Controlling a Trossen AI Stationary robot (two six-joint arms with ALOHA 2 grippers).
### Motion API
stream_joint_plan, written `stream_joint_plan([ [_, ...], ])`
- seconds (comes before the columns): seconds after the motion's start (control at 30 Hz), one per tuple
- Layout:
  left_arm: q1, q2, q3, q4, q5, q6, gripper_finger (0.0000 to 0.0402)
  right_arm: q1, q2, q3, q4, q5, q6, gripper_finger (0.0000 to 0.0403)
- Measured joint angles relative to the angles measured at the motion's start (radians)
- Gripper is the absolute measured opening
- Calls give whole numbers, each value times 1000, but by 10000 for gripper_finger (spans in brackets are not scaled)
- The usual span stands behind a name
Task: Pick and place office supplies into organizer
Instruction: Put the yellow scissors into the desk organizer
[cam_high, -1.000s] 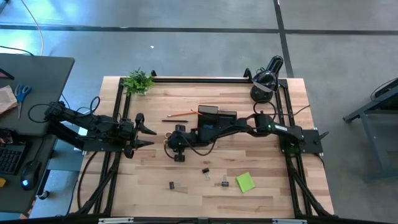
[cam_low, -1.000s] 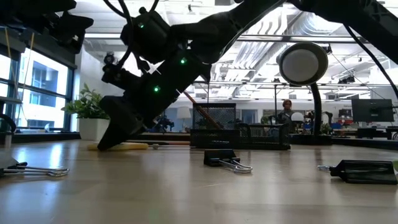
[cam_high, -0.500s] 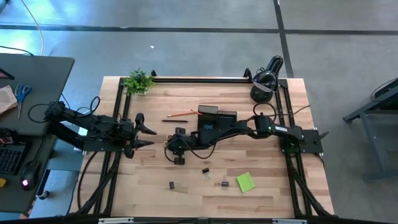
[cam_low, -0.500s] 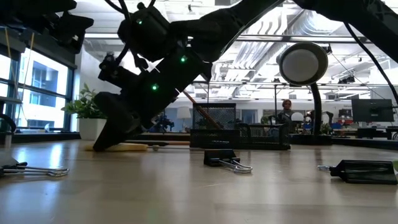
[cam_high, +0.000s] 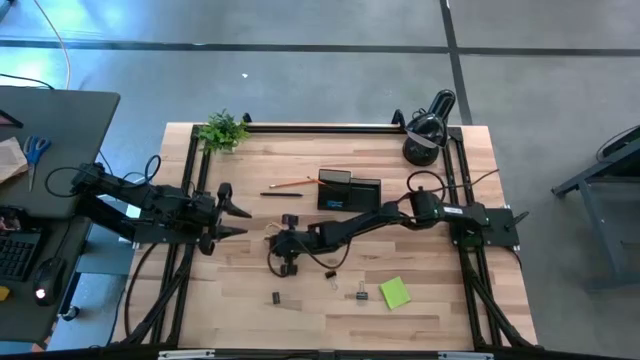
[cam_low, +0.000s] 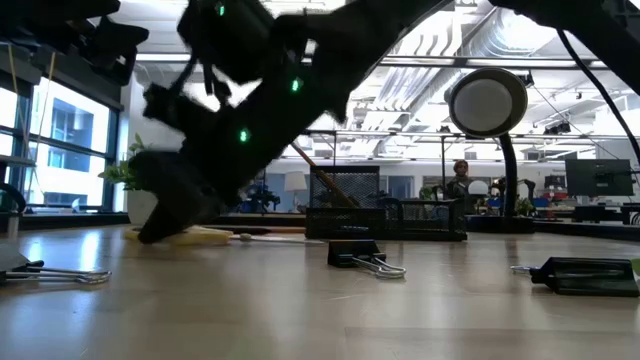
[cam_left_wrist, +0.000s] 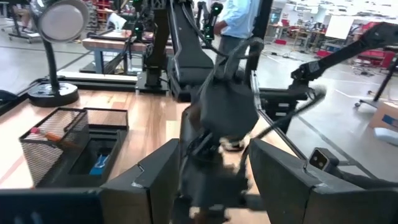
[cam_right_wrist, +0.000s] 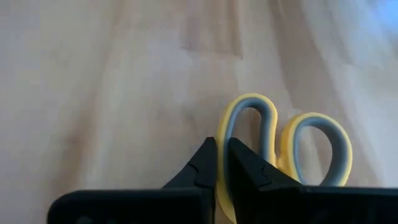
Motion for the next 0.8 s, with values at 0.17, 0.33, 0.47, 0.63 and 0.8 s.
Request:
stream_joint_plan([
  [0.17,0,-16,0,1,75,0,184,-5,-100,3,-20,40,-1,6],
  [0.33,0,-66,0,1,159,-1,184,-13,-229,3,-90,133,-10,4],
  [0.47,0,-116,0,-13,206,-8,184,-21,-332,-3,-152,248,-10,7],
  [0.63,0,-175,1,-53,218,-11,184,-59,-453,-139,-13,333,-35,5],
  [0.8,0,-201,1,-72,210,-11,184,-120,-575,-462,426,297,-73,5],
])
